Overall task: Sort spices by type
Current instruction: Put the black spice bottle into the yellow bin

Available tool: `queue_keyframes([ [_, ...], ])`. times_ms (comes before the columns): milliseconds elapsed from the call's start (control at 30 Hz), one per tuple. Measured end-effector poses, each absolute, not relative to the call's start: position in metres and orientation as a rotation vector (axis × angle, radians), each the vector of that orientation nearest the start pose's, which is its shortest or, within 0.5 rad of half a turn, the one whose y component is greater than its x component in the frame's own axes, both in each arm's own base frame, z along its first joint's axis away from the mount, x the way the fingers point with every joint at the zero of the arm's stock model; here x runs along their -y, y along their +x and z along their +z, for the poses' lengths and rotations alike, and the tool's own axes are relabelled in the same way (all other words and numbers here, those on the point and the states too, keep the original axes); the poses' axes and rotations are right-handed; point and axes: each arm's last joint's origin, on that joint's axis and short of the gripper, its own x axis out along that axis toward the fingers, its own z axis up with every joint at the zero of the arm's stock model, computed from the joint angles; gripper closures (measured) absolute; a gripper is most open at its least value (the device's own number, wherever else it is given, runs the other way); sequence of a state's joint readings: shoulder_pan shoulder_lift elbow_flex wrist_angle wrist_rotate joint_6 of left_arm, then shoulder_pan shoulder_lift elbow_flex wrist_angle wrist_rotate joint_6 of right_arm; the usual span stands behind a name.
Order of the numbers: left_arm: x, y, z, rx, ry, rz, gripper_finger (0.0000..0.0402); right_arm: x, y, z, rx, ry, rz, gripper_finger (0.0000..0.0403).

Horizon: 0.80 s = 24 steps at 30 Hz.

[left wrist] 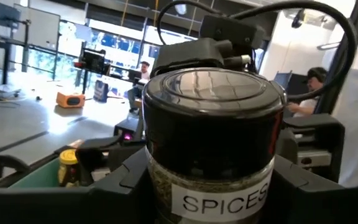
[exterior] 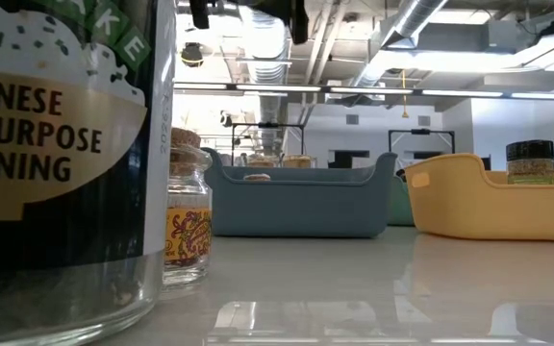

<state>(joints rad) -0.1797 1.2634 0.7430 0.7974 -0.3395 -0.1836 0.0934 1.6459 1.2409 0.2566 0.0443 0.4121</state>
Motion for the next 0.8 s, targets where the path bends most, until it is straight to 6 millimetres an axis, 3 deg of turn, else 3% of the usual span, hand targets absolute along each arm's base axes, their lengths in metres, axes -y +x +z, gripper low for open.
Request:
queue_keyframes([
  [133, 0.039, 0.271, 0.311, 0.282, -0.254, 0.135, 0.022, -0.033, 0.382, 0.303, -0.232, 0.393, 0.018, 0.0103],
  [300, 0.04, 0.272, 0.31, 0.267, -0.253, 0.13, 0.0219, -0.032, 0.362, 0.312, -0.35, 0.368, 0.001, 0.0092],
  [633, 0.042, 0.275, 0.294, 0.069, -0.216, 0.106, 0.0219, -0.014, 0.301, 0.354, -0.422, 0.319, -0.043, 0.0092],
  [800, 0.043, 0.28, 0.3, -0.106, -0.159, 0.122, 0.0219, -0.02, 0.295, 0.376, -0.396, 0.116, 0.026, 0.0092],
])
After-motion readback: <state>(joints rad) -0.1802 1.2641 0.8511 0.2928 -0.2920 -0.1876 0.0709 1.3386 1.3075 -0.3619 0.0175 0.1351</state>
